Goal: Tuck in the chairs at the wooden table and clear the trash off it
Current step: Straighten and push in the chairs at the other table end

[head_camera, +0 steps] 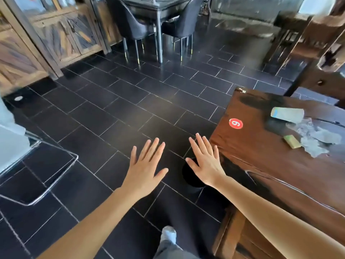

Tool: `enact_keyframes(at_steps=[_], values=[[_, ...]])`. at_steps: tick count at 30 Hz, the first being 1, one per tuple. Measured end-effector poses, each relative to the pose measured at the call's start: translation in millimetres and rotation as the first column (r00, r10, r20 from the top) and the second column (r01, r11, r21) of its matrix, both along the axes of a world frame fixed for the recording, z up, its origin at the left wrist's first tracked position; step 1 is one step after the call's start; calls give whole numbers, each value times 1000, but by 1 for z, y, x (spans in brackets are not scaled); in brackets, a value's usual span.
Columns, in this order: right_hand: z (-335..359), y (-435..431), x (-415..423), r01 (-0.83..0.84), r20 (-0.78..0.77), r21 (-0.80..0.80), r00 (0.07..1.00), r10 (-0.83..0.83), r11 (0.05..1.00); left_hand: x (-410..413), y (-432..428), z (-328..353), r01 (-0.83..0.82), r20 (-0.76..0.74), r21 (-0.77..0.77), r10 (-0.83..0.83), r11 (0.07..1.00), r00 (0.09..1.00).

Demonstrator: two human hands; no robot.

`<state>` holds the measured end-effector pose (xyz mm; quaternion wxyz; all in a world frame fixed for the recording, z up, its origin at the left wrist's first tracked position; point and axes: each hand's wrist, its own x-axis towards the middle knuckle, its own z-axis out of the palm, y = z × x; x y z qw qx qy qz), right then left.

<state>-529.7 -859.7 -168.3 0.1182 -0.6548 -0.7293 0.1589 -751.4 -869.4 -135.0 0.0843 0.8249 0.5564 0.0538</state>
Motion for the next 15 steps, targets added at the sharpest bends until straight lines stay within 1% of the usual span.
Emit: enact_keyframes(at_steps=[4, 7, 9, 11, 15], values=[[11, 71, -13, -17, -23, 34, 1000, 18, 999, -9, 81, 4, -5, 34, 12, 4, 1000, 999], [11, 124, -10, 9, -15, 54, 1000, -8, 998, -8, 146, 4, -3, 79, -24, 5, 1000, 997], [5, 158, -3, 67, -8, 50, 998, -67, 996, -5, 195, 3, 15, 112, -26, -12, 1000, 994], [-3, 194, 6, 136, 9, 25, 991, -136, 990, 0, 250, 0, 65, 120, -8, -64, 998, 991], [-13, 284, 27, 288, 44, 11, 957, -288, 958, 22, 377, -8, 207, 81, 51, -211, 977, 974]])
